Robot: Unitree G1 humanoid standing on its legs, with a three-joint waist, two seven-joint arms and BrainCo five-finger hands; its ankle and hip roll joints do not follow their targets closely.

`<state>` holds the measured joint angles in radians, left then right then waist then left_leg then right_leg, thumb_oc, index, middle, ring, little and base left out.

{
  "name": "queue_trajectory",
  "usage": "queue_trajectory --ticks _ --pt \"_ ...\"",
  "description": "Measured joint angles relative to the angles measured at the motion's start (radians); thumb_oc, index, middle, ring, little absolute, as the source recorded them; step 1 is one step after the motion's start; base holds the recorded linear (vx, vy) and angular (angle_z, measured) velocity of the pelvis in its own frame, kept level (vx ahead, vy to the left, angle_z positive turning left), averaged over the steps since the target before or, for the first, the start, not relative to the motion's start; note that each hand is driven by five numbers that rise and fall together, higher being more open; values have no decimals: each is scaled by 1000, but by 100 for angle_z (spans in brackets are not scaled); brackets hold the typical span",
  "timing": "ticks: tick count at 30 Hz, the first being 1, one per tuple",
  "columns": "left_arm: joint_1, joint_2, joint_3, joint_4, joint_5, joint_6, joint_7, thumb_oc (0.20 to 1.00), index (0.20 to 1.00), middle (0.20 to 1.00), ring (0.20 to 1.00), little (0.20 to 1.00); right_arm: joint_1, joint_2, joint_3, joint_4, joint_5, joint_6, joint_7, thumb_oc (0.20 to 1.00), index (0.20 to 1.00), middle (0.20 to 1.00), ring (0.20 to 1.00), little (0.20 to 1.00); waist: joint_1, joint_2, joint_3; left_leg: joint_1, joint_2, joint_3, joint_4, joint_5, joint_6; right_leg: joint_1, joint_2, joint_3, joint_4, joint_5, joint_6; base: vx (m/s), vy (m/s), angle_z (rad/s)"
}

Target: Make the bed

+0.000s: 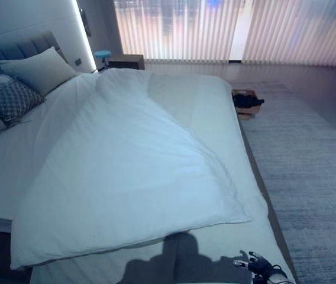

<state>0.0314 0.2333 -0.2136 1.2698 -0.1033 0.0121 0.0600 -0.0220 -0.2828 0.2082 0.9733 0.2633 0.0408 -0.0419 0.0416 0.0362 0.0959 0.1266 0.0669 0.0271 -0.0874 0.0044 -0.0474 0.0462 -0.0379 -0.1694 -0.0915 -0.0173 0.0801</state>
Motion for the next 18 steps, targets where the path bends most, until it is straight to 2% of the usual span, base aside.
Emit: queue_trajectory --ticks 2,4,5,13,15,18 --pt "0 -1 0 -5 -5 0 1 1000 1000 1000 1000 1000 -6 1 0 -26 39 -1 -1 1000 1000 1000 1000 1000 0 3 7 -4 -1 0 0 6 -1 -5 0 0 0 2 -2 -36 10 1" --pt "-5 -3 -1 -14 -31 0 5 1000 1000 1000 1000 1000 -22 9 -4 -23 134 -3 -8 1000 1000 1000 1000 1000 1 6 13 -24 -1 -2 4 7 -3 -21 0 -3 -1 3 -2 -96 21 2" --pt "-7 -5 -6 -29 -47 -1 12 1000 1000 1000 1000 1000 -45 24 -4 -23 235 -8 -17 1000 1000 1000 1000 1000 1 6 16 -53 -1 -3 12 9 -4 -46 -1 -3 -2 6 2 -68 13 -1" --pt "-114 -41 -76 -76 -129 -17 51 1000 1000 1000 1000 1000 -263 103 16 -23 595 -62 -69 1000 1000 1000 1000 1000 8 55 152 -177 -2 -29 22 56 -20 -156 0 -33 0 40 0 -63 12 10" --pt "-118 -42 -95 -89 -155 -22 62 1000 1000 1000 1000 1000 -298 119 27 -21 667 -80 -83 1000 1000 1000 1000 1000 28 60 167 -201 3 -31 26 58 -24 -169 5 -38 0 40 0 -15 11 11" --pt "-134 -38 -120 -102 -176 -24 79 1000 1000 1000 1000 1000 -361 132 35 -19 761 -108 -102 1000 1000 1000 1000 1000 32 67 189 -254 3 -45 27 65 -30 -217 5 -50 0 45 -3 -9 7 12"
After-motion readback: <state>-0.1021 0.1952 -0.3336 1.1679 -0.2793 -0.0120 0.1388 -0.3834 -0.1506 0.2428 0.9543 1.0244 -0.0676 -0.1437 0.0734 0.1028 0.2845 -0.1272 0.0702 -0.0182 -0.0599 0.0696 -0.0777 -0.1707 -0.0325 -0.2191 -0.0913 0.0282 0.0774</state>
